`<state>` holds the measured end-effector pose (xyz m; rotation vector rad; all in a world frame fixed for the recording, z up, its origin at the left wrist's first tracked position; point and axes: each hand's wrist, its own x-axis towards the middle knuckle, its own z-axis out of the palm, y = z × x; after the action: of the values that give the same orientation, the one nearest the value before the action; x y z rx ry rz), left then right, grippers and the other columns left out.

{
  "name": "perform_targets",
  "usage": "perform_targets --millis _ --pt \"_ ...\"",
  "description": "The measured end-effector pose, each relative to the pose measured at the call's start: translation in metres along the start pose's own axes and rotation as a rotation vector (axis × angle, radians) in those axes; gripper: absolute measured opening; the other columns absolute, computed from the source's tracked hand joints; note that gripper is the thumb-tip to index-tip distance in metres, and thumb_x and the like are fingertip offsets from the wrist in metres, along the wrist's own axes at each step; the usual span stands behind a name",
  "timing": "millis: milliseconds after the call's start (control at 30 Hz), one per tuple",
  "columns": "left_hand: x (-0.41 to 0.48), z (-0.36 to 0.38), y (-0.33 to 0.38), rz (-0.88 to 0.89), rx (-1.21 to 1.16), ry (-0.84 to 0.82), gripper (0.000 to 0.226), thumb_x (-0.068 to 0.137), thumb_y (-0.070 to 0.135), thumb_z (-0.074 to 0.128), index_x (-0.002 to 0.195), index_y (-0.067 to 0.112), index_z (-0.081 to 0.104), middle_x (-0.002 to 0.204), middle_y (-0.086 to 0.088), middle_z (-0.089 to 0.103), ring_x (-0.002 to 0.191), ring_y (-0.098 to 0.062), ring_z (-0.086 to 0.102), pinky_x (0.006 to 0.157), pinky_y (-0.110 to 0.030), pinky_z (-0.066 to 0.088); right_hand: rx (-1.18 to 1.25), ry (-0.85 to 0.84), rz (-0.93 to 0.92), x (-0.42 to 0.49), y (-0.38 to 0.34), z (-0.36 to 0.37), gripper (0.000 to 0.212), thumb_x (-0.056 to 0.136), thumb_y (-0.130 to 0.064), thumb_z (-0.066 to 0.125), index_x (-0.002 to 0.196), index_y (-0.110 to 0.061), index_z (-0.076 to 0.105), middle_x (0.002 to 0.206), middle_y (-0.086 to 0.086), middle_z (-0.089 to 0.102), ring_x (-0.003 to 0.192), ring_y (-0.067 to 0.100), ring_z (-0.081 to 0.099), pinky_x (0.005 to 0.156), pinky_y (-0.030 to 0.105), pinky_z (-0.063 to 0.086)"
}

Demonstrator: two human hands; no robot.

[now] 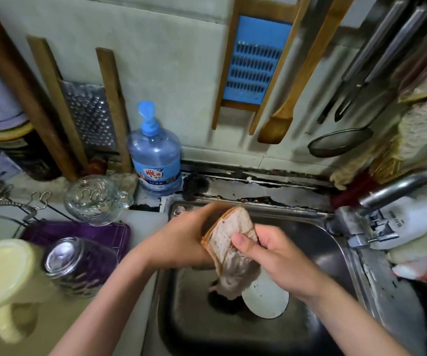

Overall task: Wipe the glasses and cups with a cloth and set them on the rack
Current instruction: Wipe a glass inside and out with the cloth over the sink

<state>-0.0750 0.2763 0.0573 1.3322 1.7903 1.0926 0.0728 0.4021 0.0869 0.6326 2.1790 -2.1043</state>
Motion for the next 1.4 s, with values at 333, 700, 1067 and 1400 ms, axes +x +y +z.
perform_targets --millis 333,700,1067,1400 --pt "0.007 0.056 0.009 -0.034 -0.698 0.635 0.025 0.092 0.033 0.046 0.110 0.020 0.056 0.099 0.011 0.066 0.091 -0.001 0.061 0.078 -0.016 0.049 -0.153 0.180 -0.133 -0.003 -0.008 -0.002 0.028 0.088 -0.039 0.064 0.106 -0.018 0.065 0.102 -0.005 0.074 0.097 0.011 0.069 0.087 0.037 0.056" --pt "0.013 0.051 -0.002 -0.205 -0.593 0.651 0.019 0.093 0.043 0.055 0.090 0.025 0.059 0.062 0.013 0.062 0.061 -0.005 0.061 0.052 -0.023 0.049 -0.170 0.243 -0.130 -0.023 0.037 -0.006 0.017 0.085 -0.026 0.061 0.102 -0.028 0.065 0.102 -0.019 0.072 0.098 0.002 0.067 0.085 0.021 0.053" --pt "-0.001 0.048 -0.015 -0.156 0.337 0.522 0.045 0.082 0.064 0.036 0.105 0.031 0.056 0.089 0.003 0.064 0.075 -0.017 0.059 0.064 -0.022 0.038 0.079 0.503 -0.001 -0.040 0.088 -0.018 0.014 0.086 -0.025 0.058 0.094 -0.019 0.068 0.090 -0.007 0.076 0.088 0.011 0.071 0.079 0.032 0.055" --pt "0.006 0.056 -0.014 -0.014 0.860 0.481 0.042 0.086 0.059 0.042 0.104 0.024 0.058 0.083 -0.008 0.059 0.049 -0.038 0.059 0.042 -0.034 0.044 -0.030 0.620 0.051 -0.042 0.110 -0.038 0.017 0.095 -0.016 0.055 0.082 -0.022 0.065 0.075 -0.018 0.073 0.075 -0.002 0.068 0.063 0.012 0.050"
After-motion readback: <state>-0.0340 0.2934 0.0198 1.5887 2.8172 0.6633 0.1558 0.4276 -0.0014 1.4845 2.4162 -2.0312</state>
